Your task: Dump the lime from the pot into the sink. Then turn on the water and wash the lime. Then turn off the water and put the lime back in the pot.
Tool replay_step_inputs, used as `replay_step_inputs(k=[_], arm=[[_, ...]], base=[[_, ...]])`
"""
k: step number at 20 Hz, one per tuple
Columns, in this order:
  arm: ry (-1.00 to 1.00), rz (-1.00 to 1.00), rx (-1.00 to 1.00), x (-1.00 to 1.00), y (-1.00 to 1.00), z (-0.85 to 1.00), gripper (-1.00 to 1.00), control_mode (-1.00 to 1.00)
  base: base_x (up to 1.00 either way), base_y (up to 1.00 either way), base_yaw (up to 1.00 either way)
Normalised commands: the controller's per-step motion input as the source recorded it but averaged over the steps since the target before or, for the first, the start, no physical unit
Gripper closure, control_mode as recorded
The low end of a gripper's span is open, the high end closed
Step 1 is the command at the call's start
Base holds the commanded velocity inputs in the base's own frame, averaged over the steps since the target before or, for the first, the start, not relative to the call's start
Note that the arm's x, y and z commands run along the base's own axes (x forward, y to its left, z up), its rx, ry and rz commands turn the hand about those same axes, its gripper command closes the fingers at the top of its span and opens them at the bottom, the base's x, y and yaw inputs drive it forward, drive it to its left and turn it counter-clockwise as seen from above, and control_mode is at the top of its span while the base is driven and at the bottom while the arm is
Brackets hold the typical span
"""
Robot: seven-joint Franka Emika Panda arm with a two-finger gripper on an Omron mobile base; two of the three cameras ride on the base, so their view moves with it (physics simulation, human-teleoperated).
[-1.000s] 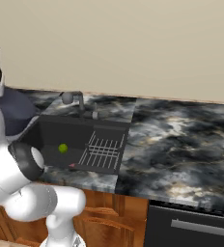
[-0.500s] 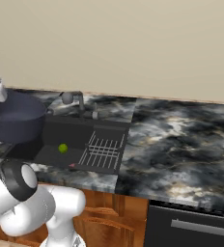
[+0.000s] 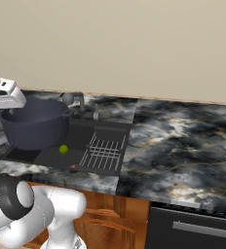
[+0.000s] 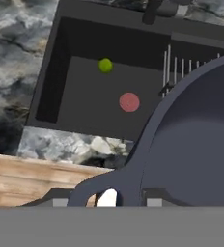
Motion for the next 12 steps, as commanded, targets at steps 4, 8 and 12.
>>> replay_step_inputs(k=[4, 8, 12], arm=[[0.00, -0.15, -0.13, -0.07, -0.99, -0.37, 1.00, -1.00], [-0.01, -0.12, -0.03, -0.14, -1.00, -0.34, 1.00, -1.00], [-0.03, -0.10, 0.00, -0.03, -1.00, -0.30, 1.00, -1.00]], base=[[0.00, 0.00, 0.00], [0.00, 0.00, 0.00], [0.00, 0.00, 0.00]])
